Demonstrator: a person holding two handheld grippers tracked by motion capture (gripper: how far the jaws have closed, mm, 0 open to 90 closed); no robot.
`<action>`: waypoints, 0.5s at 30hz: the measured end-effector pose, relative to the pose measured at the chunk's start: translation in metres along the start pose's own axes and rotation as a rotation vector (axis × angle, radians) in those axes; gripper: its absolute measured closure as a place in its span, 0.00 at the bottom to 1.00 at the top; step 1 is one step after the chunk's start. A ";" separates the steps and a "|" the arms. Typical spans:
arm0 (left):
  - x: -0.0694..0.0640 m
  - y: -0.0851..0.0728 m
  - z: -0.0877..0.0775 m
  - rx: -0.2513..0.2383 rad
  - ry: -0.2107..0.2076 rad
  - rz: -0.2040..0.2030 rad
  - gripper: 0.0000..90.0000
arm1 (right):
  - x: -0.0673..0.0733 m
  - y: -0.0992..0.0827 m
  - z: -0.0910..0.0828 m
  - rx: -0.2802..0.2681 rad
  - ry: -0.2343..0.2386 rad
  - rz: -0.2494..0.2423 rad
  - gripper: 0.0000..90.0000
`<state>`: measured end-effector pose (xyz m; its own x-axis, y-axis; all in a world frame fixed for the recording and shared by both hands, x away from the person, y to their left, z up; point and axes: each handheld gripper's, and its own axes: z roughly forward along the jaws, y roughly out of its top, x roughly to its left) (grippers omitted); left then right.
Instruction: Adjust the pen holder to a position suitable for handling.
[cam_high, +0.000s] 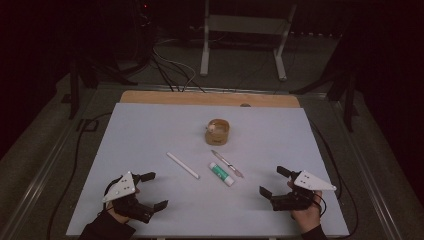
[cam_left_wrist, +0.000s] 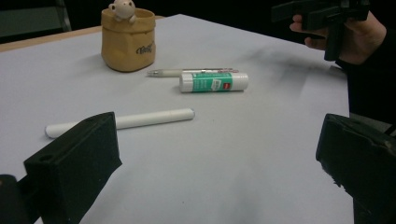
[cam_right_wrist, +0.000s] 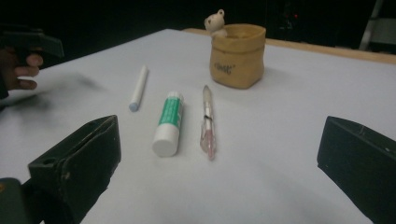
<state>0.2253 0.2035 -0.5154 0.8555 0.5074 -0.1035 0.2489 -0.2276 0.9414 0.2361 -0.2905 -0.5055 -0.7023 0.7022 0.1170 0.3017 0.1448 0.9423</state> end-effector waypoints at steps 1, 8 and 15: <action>0.000 0.000 0.000 0.000 0.000 0.000 0.00 | 0.000 0.000 0.000 0.000 0.000 0.000 0.00; -0.004 0.001 0.005 0.019 -0.038 0.007 0.00 | 0.003 -0.005 0.005 0.065 0.014 -0.011 0.00; -0.004 0.000 0.001 -0.002 -0.041 -0.016 0.00 | 0.012 0.000 0.007 0.050 0.039 -0.080 0.00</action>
<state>0.2226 0.2004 -0.5152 0.8692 0.4768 -0.1313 0.2616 -0.2179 0.9403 0.2316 -0.2771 -0.5061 -0.7497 0.6596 0.0545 0.2747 0.2352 0.9323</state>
